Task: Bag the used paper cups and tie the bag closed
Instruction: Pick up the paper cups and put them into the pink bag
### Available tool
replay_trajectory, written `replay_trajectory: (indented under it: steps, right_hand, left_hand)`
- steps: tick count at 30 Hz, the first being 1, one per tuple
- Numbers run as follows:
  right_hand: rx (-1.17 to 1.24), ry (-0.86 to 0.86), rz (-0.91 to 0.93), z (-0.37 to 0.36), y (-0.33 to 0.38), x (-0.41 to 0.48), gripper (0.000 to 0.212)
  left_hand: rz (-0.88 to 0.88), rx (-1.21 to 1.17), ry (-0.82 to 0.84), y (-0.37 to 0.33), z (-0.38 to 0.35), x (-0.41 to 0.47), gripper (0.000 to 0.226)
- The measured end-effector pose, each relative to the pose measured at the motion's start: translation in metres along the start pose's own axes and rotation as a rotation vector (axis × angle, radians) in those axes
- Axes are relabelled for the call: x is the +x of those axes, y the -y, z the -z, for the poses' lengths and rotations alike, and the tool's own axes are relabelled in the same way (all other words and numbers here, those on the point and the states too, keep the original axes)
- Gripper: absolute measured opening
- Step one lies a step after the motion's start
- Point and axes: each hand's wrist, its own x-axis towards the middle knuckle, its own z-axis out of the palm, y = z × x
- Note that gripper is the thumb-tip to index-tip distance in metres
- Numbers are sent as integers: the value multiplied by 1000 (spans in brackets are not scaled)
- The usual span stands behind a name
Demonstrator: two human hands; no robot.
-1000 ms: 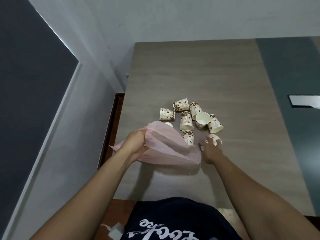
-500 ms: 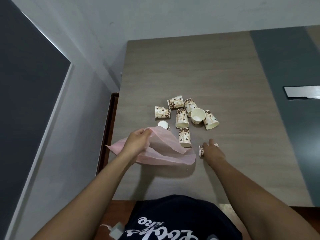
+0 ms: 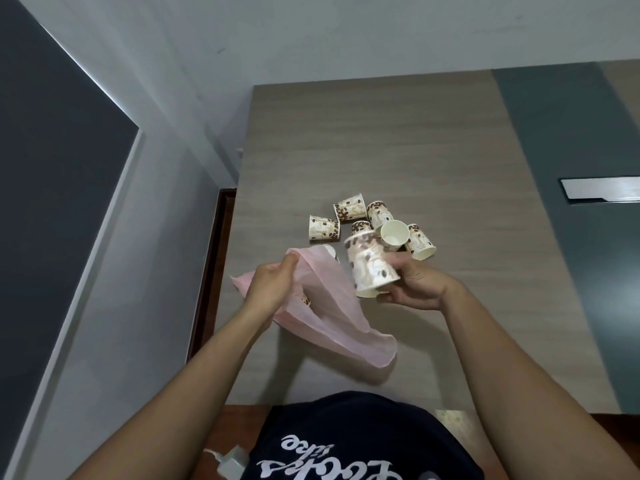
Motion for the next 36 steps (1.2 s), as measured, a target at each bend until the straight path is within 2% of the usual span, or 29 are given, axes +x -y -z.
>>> replay_trajectory:
  steps: [3,6,9,12,16,18,21,23,25,27,29,30,31,33,36]
  right_hand:
    - [-390,136,-185,-22,-1,17,37]
    - [-841,-6,-192,-48,-13,46,56]
    - [-958,-191,-89,-75,-37,68,60]
    - [-1136,-194,-60,-88,-68,88,49]
    - [-1157,-156,-26,-101,-76,91,37]
    - [-1200,-77,-47,-101,-62,84,36]
    - [-1004,122,-205,-95,-22,60,37]
    - [-848,196,-259,-81,5,47,40]
    - [-713,101,-195,-66,24,41,36]
    - [-641,-155,-79,-49,28,45,30]
    - [-694,-433,9,-30,21,56,23]
    - [-794,-539,26,-22,14,62,22]
    - [-897,-598,30,-13,5,67,22]
    - [-1047,-585,-19,-1,-13,73,25]
    - [-1255,-565,-207,11,-46,86,38]
  left_hand:
    - [-21,-20,40,-1,1,-2,56]
    - [-1,-43,54,-3,1,-3,59]
    - [43,-96,144,-4,-1,-5,45]
    - [73,-207,199,-9,-4,-10,35]
    - [68,-170,141,-5,-1,-7,37]
    - [77,-151,84,0,4,-4,35]
    - [66,-106,2,13,11,1,36]
    - [56,-53,-37,19,15,2,38]
    - [65,-67,-47,24,17,2,46]
    - [71,-87,-41,24,16,0,45]
    - [75,-71,-32,22,14,-3,42]
    - [74,-69,-29,20,14,-4,43]
    - [76,-67,-21,19,14,-5,44]
    - [74,-80,-10,17,14,-7,48]
    - [67,-90,5,15,15,-8,45]
